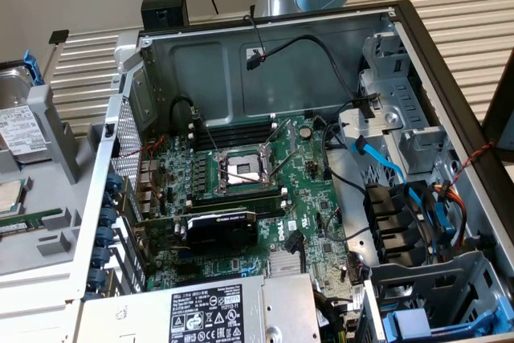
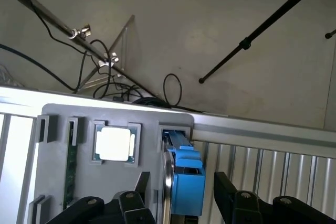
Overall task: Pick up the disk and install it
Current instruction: 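Pick up the disk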
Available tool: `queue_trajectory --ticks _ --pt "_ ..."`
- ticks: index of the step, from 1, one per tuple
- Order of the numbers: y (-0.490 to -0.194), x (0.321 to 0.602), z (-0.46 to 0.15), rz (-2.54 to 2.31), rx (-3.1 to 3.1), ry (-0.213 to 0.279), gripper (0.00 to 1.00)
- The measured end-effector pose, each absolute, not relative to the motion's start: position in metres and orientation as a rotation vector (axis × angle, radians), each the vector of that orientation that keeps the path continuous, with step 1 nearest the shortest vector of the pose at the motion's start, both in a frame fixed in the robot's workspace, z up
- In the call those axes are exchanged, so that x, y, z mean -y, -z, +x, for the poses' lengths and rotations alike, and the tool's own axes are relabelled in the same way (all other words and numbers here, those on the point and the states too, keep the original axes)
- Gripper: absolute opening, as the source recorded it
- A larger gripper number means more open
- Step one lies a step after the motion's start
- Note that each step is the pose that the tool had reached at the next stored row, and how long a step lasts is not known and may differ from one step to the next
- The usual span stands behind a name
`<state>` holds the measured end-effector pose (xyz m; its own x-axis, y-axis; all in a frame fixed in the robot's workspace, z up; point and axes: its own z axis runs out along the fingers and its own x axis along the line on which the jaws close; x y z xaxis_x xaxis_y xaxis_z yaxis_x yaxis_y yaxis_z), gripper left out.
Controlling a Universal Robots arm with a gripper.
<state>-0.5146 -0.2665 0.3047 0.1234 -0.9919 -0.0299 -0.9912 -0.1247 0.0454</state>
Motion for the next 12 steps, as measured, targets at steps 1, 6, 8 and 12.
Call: queue_trajectory --ticks 1,6,8,12 --pt "-0.3040 0.2665 -0.5146 2.344 2.069 0.082 0.60" --pt "-0.3039 0.2664 -0.5146 2.344 2.069 0.082 0.60" --pt "-0.3039 0.2665 -0.5146 2.344 2.069 0.082 0.60" --pt "-0.3038 0.2665 -0.5146 2.344 2.069 0.083 0.58"
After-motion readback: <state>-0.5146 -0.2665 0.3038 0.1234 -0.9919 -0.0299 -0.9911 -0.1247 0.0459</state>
